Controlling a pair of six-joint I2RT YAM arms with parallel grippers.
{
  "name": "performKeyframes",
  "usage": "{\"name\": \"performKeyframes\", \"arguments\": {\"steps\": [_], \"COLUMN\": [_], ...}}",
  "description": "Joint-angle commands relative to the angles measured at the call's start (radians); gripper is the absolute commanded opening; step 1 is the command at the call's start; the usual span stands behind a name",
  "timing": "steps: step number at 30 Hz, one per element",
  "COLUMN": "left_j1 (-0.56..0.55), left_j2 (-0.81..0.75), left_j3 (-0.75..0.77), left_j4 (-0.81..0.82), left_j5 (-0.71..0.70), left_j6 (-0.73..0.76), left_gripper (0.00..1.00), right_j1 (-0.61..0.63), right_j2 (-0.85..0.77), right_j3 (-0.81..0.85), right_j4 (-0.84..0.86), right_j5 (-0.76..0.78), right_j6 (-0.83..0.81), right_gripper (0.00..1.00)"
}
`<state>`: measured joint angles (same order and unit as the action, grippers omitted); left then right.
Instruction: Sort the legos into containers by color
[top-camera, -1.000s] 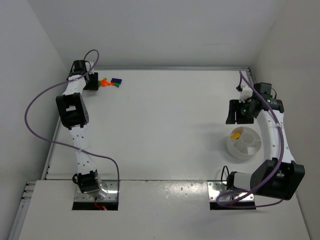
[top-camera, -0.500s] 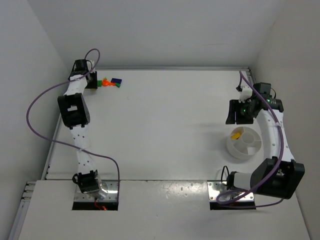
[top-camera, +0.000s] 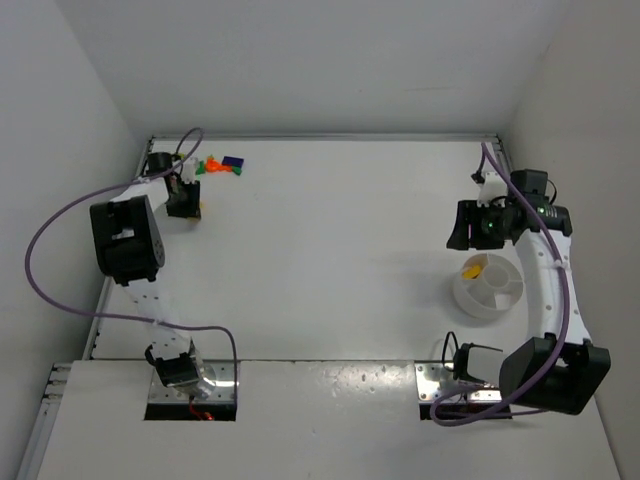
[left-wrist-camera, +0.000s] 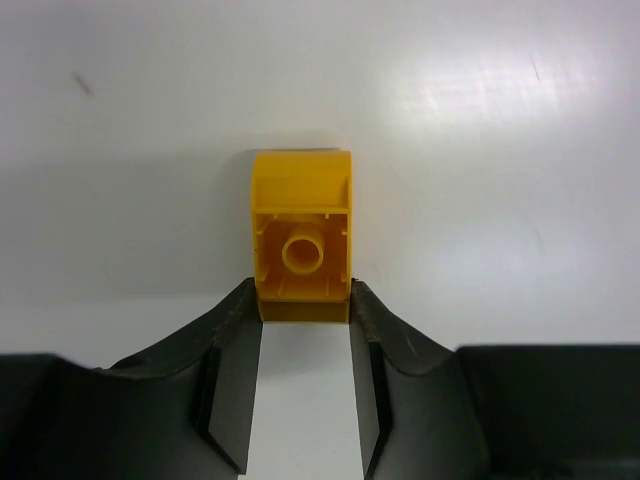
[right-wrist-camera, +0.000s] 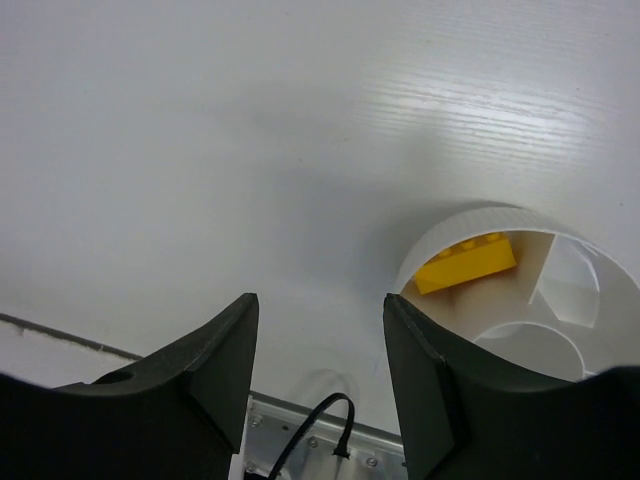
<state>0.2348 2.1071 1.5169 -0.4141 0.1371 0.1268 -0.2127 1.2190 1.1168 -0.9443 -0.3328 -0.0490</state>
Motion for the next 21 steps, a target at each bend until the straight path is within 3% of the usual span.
{"name": "performKeyframes", "arguments": {"steps": [1, 5, 8, 11, 16, 21], "left_j1": [0.014, 0.003, -0.064, -0.144, -0.401, -0.661], "left_j2": [-0.183, -0.399, -0.586, -0.748, -0.883, -0.901], "left_j3": [-0.153, -0.319, -0.434, -0.509, -0.523, -0.472], "left_j4": [-0.060, -0.107, -0.129, -0.094, -0.046, 0.011], "left_j5": [0.165, 0.317, 0.429, 0.499, 0.480, 0.296], "left_j6": [0.066, 0.154, 0.223, 0.195, 0.087, 0.025], "left_gripper": [0.20, 0.18, 0.15, 0.15, 0.15, 0.16], "right_j1": [0.006, 0.006, 0.015, 0.015, 0.015, 0.024], "right_j2": [-0.035, 0.019, 0.063, 0.151, 0.338, 0.468], "right_j3": [-0.032, -0.032, -0.022, -0.005, 0.101, 0.230], "right_j4": [0.002, -0.050, -0.071, -0.096, -0.270, -0.379], "right_j5": [-0.116, -0.320, -0.426, -0.553, -0.759, -0.873], "right_j6": [-0.029, -0.083, -0.112, -0.149, -0.291, -0.365], "right_gripper": [0.54, 0.54, 0.54, 0.54, 0.54, 0.54]}}
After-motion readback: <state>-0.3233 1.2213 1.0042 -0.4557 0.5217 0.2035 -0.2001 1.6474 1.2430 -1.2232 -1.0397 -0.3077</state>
